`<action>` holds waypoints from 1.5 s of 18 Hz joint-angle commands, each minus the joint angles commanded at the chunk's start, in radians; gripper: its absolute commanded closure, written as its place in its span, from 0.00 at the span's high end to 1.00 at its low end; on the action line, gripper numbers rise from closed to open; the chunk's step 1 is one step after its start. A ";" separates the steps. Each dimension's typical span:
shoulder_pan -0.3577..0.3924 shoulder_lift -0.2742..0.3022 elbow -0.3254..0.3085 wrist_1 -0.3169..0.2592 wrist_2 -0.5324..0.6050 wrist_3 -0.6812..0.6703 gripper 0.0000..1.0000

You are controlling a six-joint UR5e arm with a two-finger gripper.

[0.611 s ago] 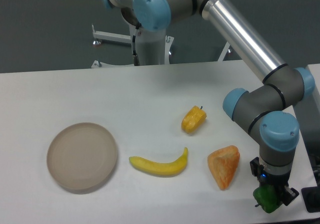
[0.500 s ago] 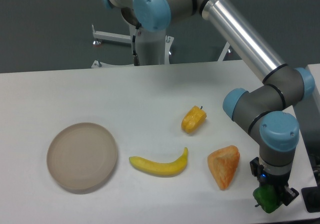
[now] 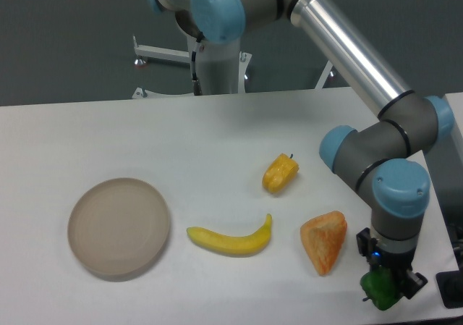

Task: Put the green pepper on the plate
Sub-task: 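Lift the held green pepper up from the table with the gripper, then carry the green pepper over the banana toward the beige plate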

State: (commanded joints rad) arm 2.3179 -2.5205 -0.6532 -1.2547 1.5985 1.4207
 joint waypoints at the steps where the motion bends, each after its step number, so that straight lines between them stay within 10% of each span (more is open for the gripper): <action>1: -0.008 0.020 -0.023 -0.006 -0.015 -0.023 0.41; 7: -0.077 0.155 -0.143 -0.104 -0.118 -0.204 0.41; 17: -0.245 0.403 -0.439 -0.097 -0.109 -0.452 0.40; 27: -0.454 0.437 -0.580 -0.045 -0.109 -0.949 0.40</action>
State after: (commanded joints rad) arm 1.8639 -2.0831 -1.2332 -1.2993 1.4895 0.4714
